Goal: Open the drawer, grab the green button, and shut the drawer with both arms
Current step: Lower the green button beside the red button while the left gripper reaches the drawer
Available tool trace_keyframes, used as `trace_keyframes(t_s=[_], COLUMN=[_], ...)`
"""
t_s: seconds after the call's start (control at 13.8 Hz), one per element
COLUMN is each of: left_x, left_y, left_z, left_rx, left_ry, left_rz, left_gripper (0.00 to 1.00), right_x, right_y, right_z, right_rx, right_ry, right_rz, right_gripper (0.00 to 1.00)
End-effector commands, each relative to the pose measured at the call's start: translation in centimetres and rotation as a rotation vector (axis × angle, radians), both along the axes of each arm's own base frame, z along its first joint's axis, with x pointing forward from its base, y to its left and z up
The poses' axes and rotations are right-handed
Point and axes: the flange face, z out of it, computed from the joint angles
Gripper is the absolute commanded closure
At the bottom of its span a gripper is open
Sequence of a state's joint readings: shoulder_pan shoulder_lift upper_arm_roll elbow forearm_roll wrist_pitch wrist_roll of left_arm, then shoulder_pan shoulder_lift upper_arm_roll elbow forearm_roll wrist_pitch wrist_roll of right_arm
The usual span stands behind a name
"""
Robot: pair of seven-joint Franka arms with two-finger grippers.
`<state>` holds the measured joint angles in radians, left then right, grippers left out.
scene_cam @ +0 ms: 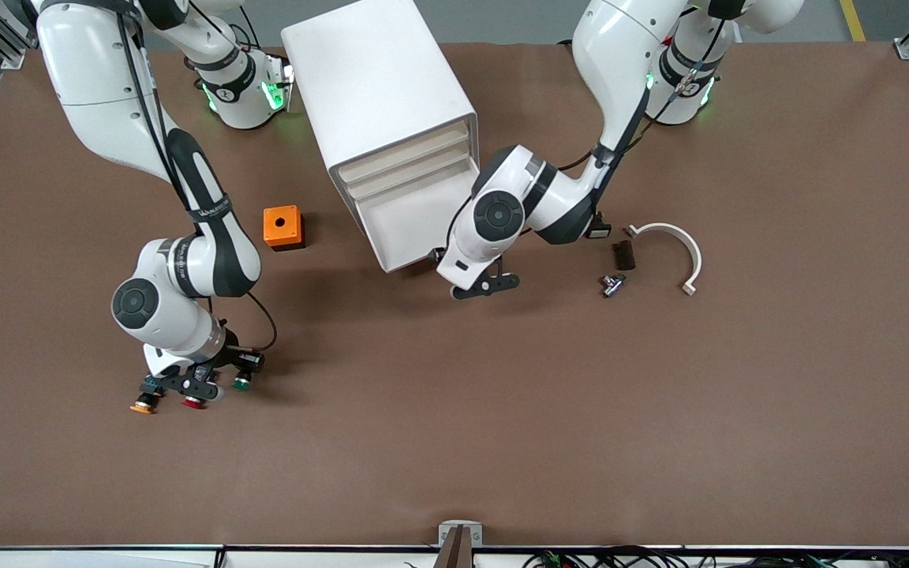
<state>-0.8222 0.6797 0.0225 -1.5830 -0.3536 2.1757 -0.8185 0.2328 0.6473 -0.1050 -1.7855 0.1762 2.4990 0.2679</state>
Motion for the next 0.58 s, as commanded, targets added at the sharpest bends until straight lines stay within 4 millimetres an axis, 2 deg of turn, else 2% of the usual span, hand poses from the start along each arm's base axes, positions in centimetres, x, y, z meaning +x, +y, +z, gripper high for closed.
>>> trace_keyframes(t_s=[0.0,0.22,0.43,0.51], left_x=[-1.7,-3.7,-5.7,-6.6], left_y=[-1.1,-3.0,-4.6,-5.2], left_z=[-0.7,-1.5,-1.4,-1.4], left_rx=[0.01,0.017,0.005,0.005], left_ry=[-0.011,-0.012,0.011,0.018], left_rz=[0.013,0.028,0.039,0.041], left_gripper=[0.01,0.01,0.01,0.01], right_x=[1.2,1.6,1.9,1.9], right_y=[0.1,0.2,0.7,0.9], right_z=[-0.3,-0.9,-1.2,-1.3], right_rx=[0.01,0.008,0.005,0.005], right_ry=[-0.011,-0.011,-0.004,-0.002], right_rz=[-0.025,-0.031,-0.079,-0.076], right_gripper=[1.0,1.0,1.0,0.94])
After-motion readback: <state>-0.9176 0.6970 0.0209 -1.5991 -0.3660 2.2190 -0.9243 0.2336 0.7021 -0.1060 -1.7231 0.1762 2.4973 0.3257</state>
